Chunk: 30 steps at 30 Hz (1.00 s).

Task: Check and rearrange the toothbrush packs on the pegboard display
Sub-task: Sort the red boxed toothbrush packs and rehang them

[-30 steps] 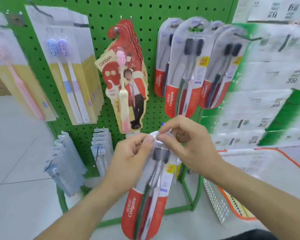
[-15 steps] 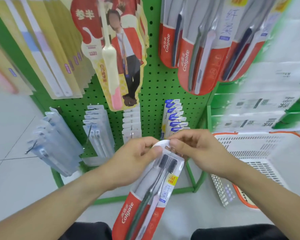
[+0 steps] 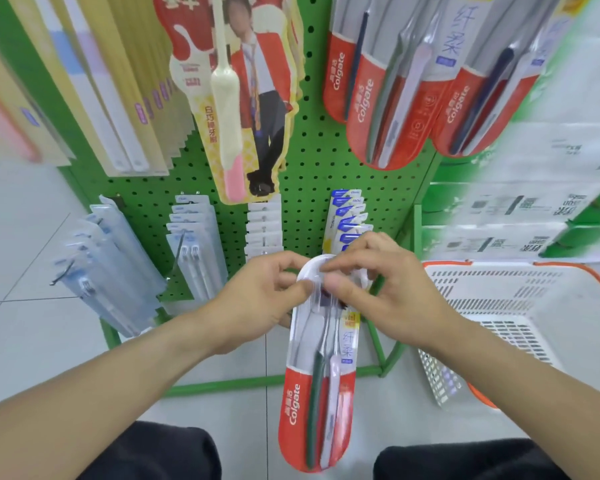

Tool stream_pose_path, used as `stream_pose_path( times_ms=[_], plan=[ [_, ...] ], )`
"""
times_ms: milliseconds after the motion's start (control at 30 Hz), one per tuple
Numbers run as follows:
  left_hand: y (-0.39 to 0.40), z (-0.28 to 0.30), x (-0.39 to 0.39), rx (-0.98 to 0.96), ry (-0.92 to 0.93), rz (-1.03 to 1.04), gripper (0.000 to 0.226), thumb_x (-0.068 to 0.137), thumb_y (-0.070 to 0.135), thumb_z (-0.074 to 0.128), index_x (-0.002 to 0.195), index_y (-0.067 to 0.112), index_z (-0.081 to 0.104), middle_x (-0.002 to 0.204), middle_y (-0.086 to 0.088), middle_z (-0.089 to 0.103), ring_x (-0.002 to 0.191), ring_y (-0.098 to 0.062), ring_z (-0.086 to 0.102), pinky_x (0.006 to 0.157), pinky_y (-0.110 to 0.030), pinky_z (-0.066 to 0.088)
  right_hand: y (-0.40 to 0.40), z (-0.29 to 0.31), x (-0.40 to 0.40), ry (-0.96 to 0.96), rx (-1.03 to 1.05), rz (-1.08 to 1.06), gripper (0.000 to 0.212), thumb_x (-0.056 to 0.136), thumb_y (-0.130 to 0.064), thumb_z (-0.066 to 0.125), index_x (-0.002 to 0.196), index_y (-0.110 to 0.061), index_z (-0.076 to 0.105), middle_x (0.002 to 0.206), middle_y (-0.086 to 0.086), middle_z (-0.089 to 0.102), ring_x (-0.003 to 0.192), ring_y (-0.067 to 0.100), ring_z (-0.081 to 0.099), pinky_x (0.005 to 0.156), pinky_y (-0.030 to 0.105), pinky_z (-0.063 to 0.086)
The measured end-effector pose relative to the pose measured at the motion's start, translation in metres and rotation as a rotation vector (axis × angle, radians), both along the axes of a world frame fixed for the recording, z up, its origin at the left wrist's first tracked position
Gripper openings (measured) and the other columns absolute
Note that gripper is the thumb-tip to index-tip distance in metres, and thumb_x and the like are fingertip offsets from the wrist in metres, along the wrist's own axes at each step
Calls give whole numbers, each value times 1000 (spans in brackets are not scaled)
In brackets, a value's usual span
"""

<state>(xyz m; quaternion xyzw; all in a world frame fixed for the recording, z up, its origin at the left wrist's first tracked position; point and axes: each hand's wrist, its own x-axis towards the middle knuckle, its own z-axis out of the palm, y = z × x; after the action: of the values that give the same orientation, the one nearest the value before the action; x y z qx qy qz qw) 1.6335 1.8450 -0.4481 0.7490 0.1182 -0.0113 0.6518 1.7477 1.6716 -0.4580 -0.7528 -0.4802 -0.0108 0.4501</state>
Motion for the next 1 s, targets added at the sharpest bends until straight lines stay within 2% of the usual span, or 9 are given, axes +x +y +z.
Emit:
stream_pose_path(
  times_ms=[133,233,300,367,467,600,800,900,1000],
  plan=[
    [-1,8,-4,-91,-12,27,18,102,8,53,117,9,64,92,-17,77,72,-24,74,61,-29,59,-2,0,-3,-149,-93,20,50,74,-58,78,111,-24,75,95,-8,58,96,16,50,89,19,39],
    [-5,11,-4,-141,-12,38,19,102,5,53,118,5,62,67,-1,72,56,-11,68,53,-19,53,1,2,-6,-217,-64,12,46,76,-48,79,111,-19,74,95,-4,58,95,15,52,88,25,43],
    [-6,11,-4,-152,0,38,19,100,-1,53,116,3,62,60,3,68,51,-8,64,50,-18,51,4,2,-12,-250,-49,31,42,76,-36,79,111,-16,72,96,0,58,93,18,56,86,31,46],
    [-6,11,-4,-131,14,47,27,94,-11,52,114,4,64,67,-4,71,54,-11,65,51,-21,52,7,1,-14,-250,-56,62,41,75,-31,80,112,-15,71,97,2,58,93,20,57,85,31,47],
    [-6,10,-6,-113,26,83,39,86,-17,53,111,9,67,76,-11,74,61,-18,69,55,-27,56,5,-1,-7,-217,-111,111,49,76,-39,84,118,-18,70,103,1,58,97,17,57,87,22,44],
    [-5,10,-4,-117,21,114,33,90,-10,55,111,11,69,93,-25,75,76,-32,71,71,-40,60,5,-1,-2,-214,-131,75,55,77,-49,81,121,-17,70,104,-2,61,94,-4,49,85,9,36],
    [-5,15,-1,-235,39,142,23,94,0,61,115,5,69,92,-19,77,74,-28,76,58,-28,58,1,0,4,-248,-133,83,41,95,-40,62,132,-22,66,116,-3,62,107,14,58,97,31,47],
    [-3,15,-1,-269,53,128,25,93,3,63,118,7,68,96,-20,77,81,-31,76,65,-30,60,1,-3,2,-268,-164,97,36,99,-37,54,130,-27,67,122,-1,60,113,16,57,99,31,45],
    [0,15,-1,-314,73,103,28,94,3,59,121,8,68,101,-21,75,85,-31,75,69,-33,60,1,-2,4,-308,-146,63,33,98,-36,56,122,-21,71,118,1,64,109,15,60,96,26,47]
  ],
)
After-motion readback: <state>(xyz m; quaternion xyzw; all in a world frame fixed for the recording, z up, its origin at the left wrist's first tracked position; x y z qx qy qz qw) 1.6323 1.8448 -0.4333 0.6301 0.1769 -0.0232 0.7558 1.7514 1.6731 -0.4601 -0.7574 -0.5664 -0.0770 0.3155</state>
